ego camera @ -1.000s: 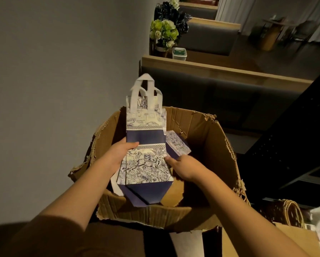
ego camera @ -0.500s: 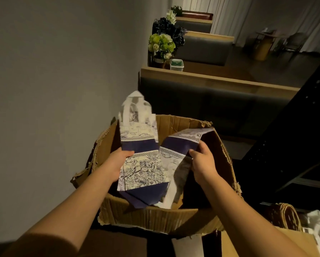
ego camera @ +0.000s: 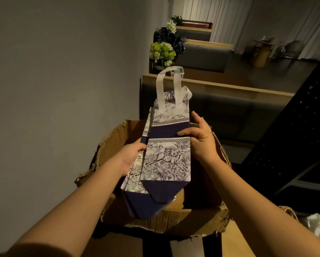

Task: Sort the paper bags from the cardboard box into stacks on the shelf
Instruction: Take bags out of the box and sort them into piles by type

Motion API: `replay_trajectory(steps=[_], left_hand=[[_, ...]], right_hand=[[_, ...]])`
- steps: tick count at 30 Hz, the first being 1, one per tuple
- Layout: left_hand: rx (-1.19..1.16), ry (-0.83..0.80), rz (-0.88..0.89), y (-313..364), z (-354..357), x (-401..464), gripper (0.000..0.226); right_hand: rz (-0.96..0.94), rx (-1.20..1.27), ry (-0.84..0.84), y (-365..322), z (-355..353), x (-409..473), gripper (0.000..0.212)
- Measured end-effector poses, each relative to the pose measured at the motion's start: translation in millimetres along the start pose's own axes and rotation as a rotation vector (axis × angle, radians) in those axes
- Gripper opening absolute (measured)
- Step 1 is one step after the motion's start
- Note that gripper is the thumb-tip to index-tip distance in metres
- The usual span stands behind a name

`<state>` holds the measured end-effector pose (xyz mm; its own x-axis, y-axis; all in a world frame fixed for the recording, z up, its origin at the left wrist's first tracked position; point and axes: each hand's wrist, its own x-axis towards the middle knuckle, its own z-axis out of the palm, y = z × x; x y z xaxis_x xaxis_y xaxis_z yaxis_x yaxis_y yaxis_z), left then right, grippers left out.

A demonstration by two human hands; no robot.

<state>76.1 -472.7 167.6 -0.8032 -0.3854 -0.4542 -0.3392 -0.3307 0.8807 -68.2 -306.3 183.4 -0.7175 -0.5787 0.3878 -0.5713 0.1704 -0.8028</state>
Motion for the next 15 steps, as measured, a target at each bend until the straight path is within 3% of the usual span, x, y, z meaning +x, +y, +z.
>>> replay_trajectory(steps=[1, 4, 6, 8, 10, 13, 15], left_hand=[[-0.012, 0.014, -0.004, 4, 5, -6, 0.031], [0.158, 0.123, 0.008, 10, 8, -10, 0.063], [0.134, 0.086, 0.017, 9, 7, -12, 0.074], [-0.020, 0.044, 0.065, 4, 5, -8, 0.057], [-0.094, 0.022, 0.155, 0, 6, -6, 0.034], [-0.129, -0.015, 0.252, 1, 15, -10, 0.042], [-0.124, -0.039, 0.288, 4, 25, -14, 0.045]], right_hand=[[0.000, -0.001, -0.006, 1, 2, -1, 0.042], [-0.012, -0.028, -0.004, 2, 8, -8, 0.041], [-0.033, -0.073, -0.023, 3, 8, -13, 0.041], [-0.035, -0.075, -0.048, 0, 7, -18, 0.042], [0.090, 0.098, -0.015, -7, 5, -23, 0.044], [0.442, 0.556, 0.024, -13, 5, -22, 0.043], [0.508, 0.609, -0.044, -17, 6, -23, 0.055]])
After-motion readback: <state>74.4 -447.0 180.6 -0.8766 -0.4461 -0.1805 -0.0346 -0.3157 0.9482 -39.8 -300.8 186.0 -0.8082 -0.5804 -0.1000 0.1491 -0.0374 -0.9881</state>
